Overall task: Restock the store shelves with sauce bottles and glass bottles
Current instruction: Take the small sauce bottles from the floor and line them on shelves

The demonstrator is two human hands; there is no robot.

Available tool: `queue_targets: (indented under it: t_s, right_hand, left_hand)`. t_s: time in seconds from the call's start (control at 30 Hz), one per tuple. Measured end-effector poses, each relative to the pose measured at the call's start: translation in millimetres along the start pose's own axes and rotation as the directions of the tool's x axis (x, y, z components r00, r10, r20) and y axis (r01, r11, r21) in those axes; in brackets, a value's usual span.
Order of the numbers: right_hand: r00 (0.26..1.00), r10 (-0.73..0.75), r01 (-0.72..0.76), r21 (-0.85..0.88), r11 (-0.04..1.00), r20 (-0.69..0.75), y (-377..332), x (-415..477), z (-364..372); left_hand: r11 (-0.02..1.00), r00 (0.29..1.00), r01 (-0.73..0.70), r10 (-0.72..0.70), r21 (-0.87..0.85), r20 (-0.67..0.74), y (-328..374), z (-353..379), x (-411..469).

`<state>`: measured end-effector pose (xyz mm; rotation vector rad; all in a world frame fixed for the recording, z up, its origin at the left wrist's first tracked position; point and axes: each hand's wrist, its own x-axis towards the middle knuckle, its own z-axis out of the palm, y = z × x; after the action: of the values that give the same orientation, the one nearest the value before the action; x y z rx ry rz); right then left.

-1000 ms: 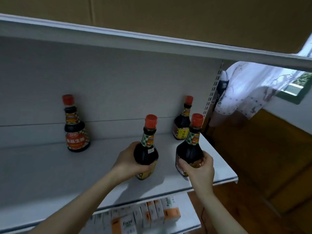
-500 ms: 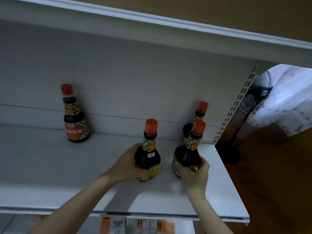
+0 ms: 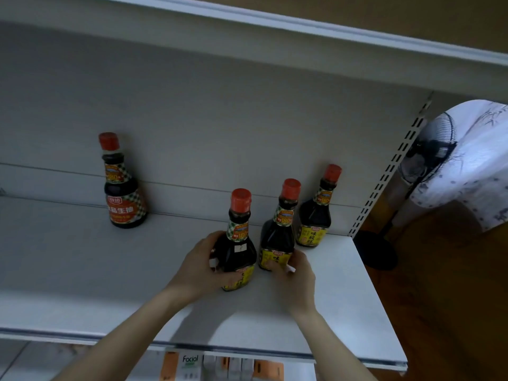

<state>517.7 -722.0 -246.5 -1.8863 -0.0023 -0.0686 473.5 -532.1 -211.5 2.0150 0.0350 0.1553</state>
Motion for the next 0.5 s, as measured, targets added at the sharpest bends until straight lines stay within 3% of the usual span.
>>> queue_targets:
  t_s: [0.1, 0.5]
  right_hand:
    - [1.000, -0.025, 0.025, -0.012, 1.000, -0.003, 0.0, 11.9, 1.0]
    - [0.984, 0.109, -0.137, -0.206, 0.969, -0.144, 2.5, 59.0, -0.5]
  left_hand:
    - [1.000, 1.000, 0.003, -0.003, -0.007, 0.015, 1.5, -3.4, 6.5]
    - [1.000, 1.000, 0.006, -0.006, -0.001, 0.030, 1.5, -5.4, 36.4]
